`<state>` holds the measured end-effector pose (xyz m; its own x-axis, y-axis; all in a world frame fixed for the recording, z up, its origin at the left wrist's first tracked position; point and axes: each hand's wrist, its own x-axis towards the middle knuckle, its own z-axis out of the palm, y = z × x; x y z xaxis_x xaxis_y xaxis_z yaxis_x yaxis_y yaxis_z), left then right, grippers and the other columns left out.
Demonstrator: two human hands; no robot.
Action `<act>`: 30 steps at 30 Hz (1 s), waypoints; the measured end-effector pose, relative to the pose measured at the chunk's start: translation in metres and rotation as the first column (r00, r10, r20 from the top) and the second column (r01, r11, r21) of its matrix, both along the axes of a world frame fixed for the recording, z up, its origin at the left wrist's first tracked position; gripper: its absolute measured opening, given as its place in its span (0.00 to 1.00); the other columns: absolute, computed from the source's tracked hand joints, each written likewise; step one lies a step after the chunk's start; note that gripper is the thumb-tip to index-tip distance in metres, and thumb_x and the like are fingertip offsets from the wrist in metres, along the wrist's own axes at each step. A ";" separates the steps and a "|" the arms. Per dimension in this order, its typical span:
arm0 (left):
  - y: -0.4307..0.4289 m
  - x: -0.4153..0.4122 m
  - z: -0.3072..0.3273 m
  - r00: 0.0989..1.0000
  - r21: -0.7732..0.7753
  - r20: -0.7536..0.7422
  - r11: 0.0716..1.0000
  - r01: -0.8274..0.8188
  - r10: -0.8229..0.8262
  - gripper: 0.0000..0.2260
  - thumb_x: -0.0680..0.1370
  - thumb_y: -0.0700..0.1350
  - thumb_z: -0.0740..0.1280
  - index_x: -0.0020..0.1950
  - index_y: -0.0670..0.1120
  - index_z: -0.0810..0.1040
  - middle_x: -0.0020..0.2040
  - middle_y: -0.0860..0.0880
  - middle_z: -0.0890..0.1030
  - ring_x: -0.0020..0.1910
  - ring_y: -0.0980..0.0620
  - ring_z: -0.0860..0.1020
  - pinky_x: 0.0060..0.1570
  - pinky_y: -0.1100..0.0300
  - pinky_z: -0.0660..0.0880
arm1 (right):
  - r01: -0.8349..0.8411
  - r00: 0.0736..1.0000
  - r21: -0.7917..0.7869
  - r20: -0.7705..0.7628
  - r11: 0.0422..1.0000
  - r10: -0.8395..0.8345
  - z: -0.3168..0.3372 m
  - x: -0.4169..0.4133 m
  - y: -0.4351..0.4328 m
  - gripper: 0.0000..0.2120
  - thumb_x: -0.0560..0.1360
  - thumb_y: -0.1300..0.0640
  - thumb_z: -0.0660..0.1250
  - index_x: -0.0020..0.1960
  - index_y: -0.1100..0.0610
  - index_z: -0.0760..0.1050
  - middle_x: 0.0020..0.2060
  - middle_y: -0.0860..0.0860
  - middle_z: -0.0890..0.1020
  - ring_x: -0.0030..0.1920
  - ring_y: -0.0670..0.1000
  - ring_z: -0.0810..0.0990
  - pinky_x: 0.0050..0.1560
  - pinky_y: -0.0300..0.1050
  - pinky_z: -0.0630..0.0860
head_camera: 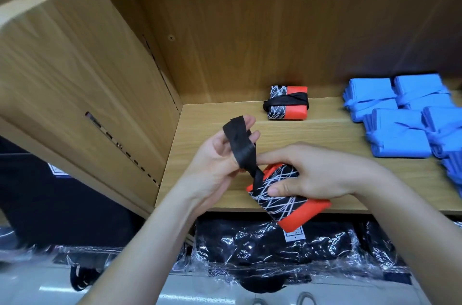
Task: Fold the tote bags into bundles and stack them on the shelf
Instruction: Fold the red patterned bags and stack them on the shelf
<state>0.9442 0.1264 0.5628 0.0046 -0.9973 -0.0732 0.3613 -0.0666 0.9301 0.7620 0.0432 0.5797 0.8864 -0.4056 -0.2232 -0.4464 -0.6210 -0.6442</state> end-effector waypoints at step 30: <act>0.008 0.031 0.042 0.839 -0.006 0.482 0.957 0.291 -0.252 0.13 0.67 0.55 0.78 0.35 0.46 0.81 0.21 0.50 0.71 0.18 0.58 0.68 0.25 0.70 0.69 | 0.074 0.923 0.414 0.316 0.907 -0.219 0.002 -0.030 -0.012 0.17 0.70 0.58 0.72 0.59 0.53 0.76 0.47 0.56 0.83 0.47 0.47 0.80 0.51 0.40 0.75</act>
<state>0.9749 0.1348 0.6044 -0.2527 -0.9659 -0.0555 -0.1436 -0.0193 0.9895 0.7320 0.0313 0.5819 0.8725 -0.4824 -0.0784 -0.2146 -0.2341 -0.9482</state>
